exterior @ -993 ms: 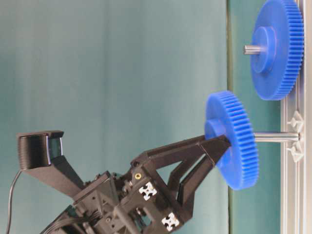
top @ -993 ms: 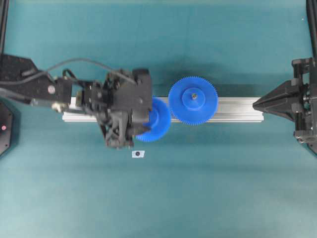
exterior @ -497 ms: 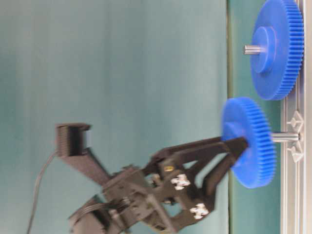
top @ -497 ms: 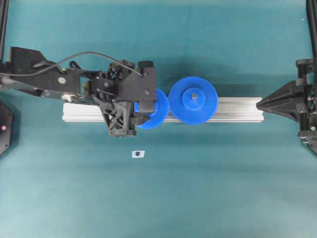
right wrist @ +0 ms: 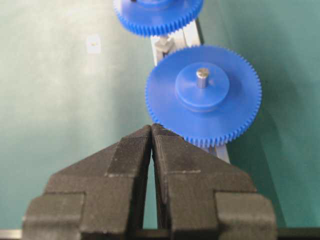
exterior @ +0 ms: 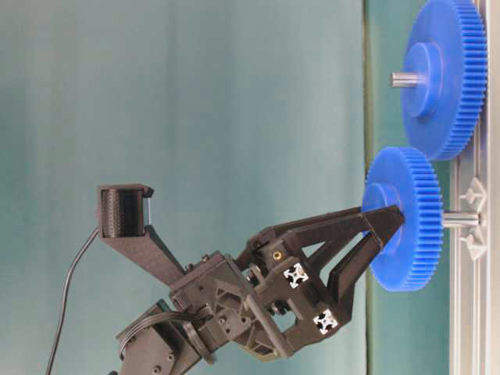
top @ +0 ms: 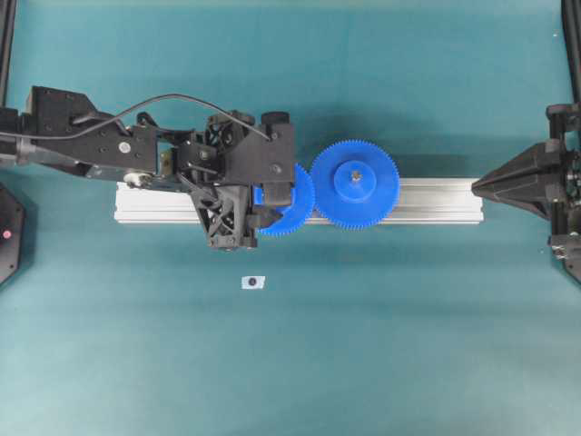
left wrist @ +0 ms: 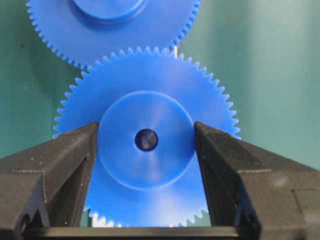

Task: Find the location of the shaft and insert the small gear.
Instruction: 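Align the gear's bore with the shaft tip, meshing with the large gear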

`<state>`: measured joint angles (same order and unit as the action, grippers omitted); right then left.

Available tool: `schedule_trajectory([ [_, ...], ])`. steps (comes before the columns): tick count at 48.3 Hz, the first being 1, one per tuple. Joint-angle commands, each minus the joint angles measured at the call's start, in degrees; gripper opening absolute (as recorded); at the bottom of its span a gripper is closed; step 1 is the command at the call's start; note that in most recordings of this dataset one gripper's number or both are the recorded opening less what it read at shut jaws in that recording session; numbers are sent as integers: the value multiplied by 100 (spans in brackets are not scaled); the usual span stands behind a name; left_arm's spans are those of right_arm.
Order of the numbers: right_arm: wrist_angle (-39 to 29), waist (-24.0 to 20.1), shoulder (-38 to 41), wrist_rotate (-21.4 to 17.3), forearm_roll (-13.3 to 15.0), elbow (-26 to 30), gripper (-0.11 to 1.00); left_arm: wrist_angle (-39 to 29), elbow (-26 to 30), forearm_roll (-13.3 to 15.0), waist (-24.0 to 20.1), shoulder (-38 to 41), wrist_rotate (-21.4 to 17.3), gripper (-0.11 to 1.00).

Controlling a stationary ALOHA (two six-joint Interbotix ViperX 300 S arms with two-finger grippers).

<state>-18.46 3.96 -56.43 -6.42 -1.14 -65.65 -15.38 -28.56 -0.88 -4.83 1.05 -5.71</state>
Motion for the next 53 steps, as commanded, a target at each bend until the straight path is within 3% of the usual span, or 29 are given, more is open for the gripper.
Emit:
schedule_trajectory([
  [1, 44, 26, 35, -53, -9, 44, 12, 0, 53, -18, -88, -44, -18, 65],
  [29, 44, 35, 35, -53, -9, 26, 12, -193, 123, -18, -167, -53, 0, 65],
  [41, 44, 35, 26, -62, -9, 9, 12, -193, 272, -18, -167, -176, 0, 87],
  [53, 88, 35, 35, -62, -9, 9, 12, -202, 360, -18, -167, -202, 35, 88],
])
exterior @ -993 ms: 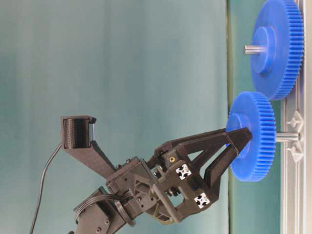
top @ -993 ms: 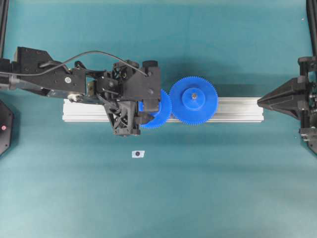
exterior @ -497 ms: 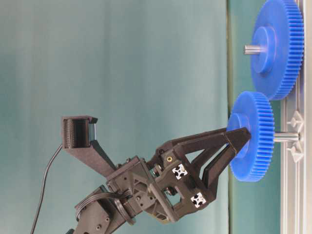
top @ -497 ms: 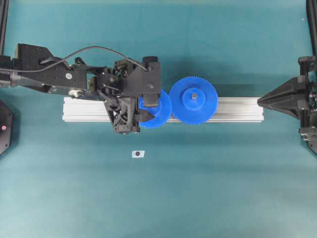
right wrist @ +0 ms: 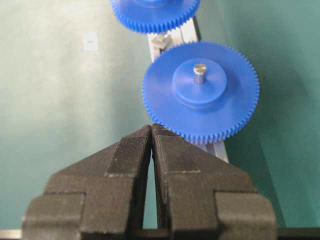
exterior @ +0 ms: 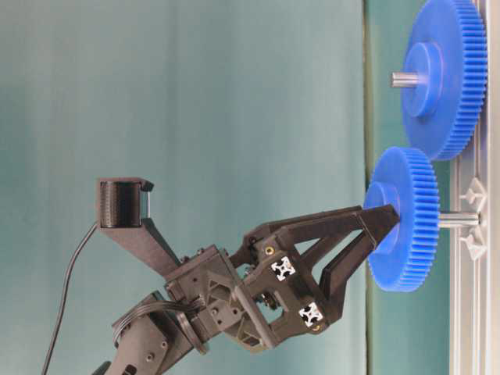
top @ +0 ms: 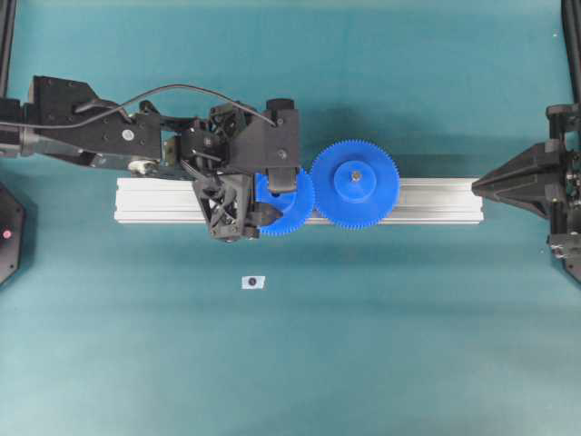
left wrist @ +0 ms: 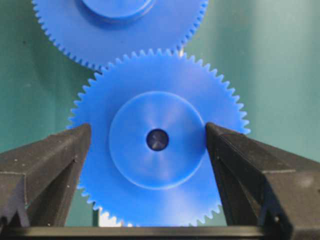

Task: Find the location of the shaft and insert the small gear.
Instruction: 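Align the gear's bore with the shaft tip, meshing with the large gear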

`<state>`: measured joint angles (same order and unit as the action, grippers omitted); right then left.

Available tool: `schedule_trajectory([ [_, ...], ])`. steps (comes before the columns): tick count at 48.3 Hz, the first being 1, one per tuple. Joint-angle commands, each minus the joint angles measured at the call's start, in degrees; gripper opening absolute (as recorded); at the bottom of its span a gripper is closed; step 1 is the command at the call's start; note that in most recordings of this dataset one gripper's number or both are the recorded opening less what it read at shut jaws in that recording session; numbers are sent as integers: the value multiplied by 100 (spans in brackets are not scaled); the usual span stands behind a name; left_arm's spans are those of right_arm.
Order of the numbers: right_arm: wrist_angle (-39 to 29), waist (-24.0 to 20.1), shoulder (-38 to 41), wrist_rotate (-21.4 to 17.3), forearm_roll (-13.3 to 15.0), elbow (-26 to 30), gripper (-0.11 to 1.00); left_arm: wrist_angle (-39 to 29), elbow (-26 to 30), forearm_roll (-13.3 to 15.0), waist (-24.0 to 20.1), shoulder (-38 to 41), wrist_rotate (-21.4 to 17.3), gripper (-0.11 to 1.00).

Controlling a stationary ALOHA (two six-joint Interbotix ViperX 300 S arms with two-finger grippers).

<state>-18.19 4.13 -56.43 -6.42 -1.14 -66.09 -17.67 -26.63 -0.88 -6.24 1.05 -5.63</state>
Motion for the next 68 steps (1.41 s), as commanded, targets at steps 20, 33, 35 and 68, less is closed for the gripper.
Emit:
schedule_trajectory([
  [20, 62, 18, 35, -62, -9, 44, 12, 26, 237, -18, -62, -694, -18, 80],
  [33, 62, 18, 35, -62, -9, 44, 12, 53, -9, -18, -62, -677, 9, 52],
  [35, 62, 18, 35, -62, -9, 44, 12, 53, -44, -18, -62, -633, 9, 47],
  [68, 53, 18, 26, -62, -9, 44, 12, 9, 123, -18, -62, -272, 35, 22],
])
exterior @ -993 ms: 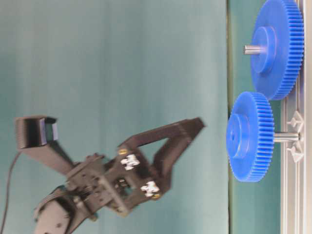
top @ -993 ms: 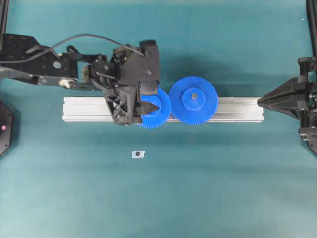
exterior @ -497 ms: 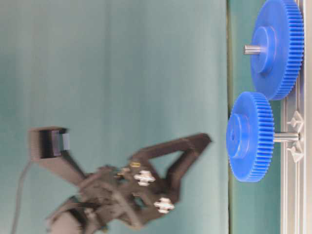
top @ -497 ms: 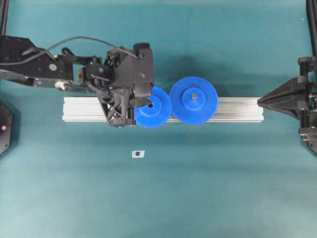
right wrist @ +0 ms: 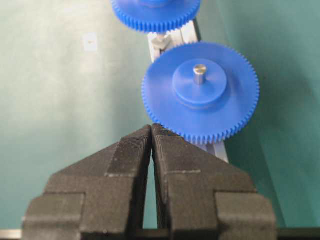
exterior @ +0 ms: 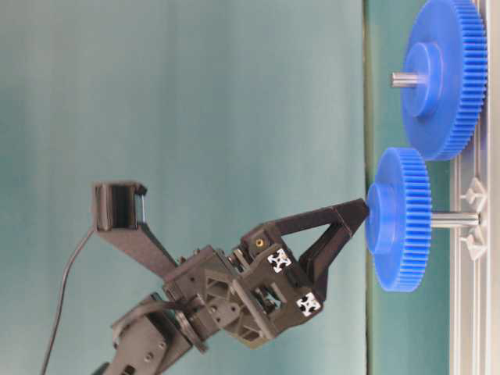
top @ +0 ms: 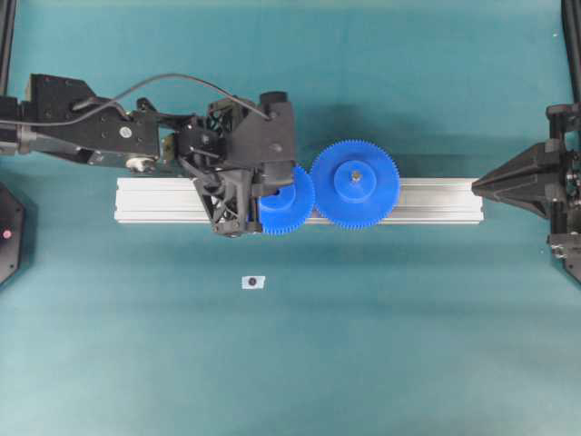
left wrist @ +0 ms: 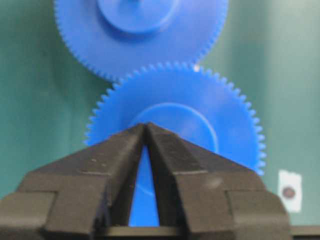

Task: Find the location of the shaft and insert the small gear.
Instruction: 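Align the gear's bore with the shaft tip, meshing with the large gear, then push the gear onto the shaft with the left gripper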

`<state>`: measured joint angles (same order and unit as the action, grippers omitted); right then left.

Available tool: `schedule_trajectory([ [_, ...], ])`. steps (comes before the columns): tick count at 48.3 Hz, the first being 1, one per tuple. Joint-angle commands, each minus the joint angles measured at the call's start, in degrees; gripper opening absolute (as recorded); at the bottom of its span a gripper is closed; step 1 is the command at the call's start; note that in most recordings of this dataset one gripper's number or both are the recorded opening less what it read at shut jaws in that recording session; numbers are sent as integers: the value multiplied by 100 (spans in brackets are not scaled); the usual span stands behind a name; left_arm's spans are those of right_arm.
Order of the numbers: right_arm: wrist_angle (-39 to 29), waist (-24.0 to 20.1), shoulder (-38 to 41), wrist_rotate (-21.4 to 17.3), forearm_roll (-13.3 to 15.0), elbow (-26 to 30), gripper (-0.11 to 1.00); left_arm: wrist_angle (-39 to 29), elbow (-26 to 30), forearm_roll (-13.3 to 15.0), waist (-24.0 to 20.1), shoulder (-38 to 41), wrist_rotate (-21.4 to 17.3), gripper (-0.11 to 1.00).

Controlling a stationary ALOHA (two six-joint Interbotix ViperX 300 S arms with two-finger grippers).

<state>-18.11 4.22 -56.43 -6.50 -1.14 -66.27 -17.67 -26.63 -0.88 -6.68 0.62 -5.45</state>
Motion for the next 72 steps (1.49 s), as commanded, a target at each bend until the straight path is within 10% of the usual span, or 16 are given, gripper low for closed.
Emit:
schedule_trajectory([
  [1, 53, 9, 26, -53, -9, 62, 12, 9, 114, -18, -18, -264, 26, 22],
  [72, 202, 18, 18, -53, -9, 18, 12, 615, -202, -18, 105, -246, 606, 23],
])
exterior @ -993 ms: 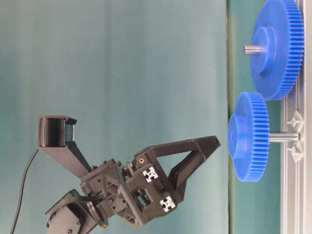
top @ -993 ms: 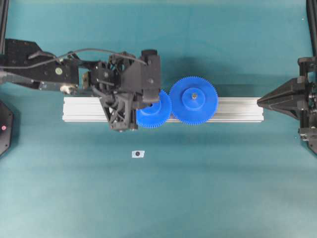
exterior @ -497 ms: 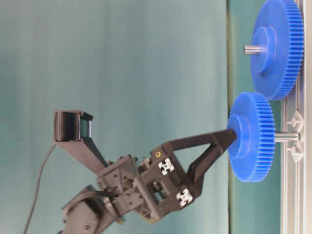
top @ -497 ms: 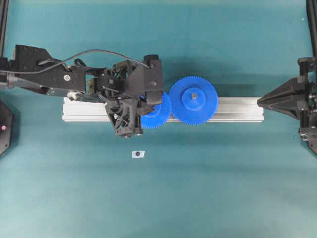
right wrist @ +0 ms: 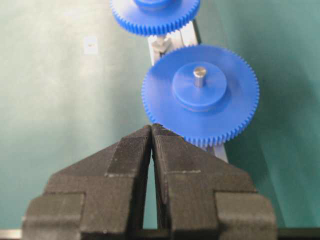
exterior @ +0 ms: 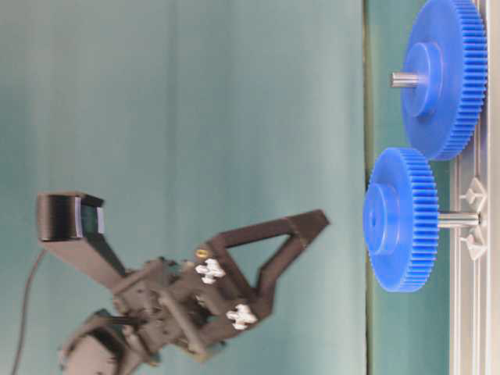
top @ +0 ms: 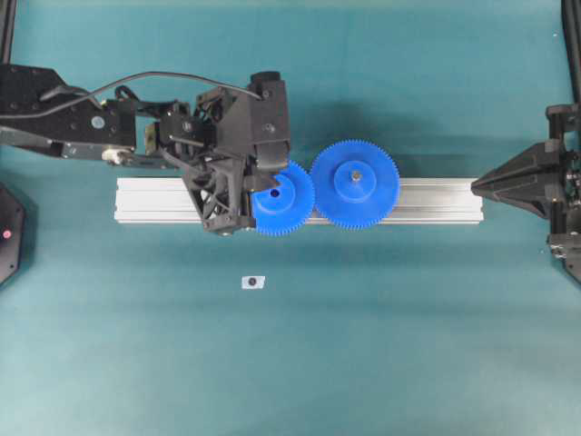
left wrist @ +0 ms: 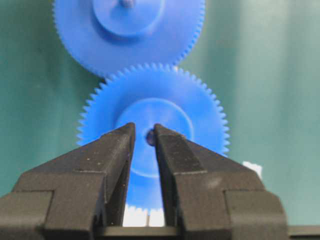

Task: Find the location of the shaft and insert the small gear.
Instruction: 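Push the gear onto the shaft with the left gripper, then open the left gripper and pull it back away from the gear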

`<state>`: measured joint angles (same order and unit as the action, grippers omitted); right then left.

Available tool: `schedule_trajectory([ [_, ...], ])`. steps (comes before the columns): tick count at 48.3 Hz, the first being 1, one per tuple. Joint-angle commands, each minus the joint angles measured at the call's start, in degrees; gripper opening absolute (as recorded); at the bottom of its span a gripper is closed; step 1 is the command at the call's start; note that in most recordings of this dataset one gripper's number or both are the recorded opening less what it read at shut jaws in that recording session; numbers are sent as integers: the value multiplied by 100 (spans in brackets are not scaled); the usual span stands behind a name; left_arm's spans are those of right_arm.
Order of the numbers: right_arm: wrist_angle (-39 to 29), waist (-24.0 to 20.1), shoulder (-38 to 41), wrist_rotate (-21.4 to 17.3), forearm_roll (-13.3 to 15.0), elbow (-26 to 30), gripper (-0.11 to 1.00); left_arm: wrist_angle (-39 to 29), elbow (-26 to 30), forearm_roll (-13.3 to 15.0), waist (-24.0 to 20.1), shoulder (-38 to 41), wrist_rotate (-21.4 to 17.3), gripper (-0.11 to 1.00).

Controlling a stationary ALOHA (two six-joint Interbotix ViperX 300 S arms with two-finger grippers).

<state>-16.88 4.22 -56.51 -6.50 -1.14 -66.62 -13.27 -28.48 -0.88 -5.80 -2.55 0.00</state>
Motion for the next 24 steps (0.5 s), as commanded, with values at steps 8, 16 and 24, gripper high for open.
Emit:
schedule_trajectory([
  [8, 79, 18, 26, -88, -9, 53, 12, 316, 9, -18, 26, 299, 264, 23],
  [16, 79, 18, 35, -105, -9, 53, 12, 272, 167, -18, 26, 167, 237, 23],
  [24, 79, 18, 26, -105, 0, 53, 12, 246, 299, -18, 26, -272, 211, 23],
])
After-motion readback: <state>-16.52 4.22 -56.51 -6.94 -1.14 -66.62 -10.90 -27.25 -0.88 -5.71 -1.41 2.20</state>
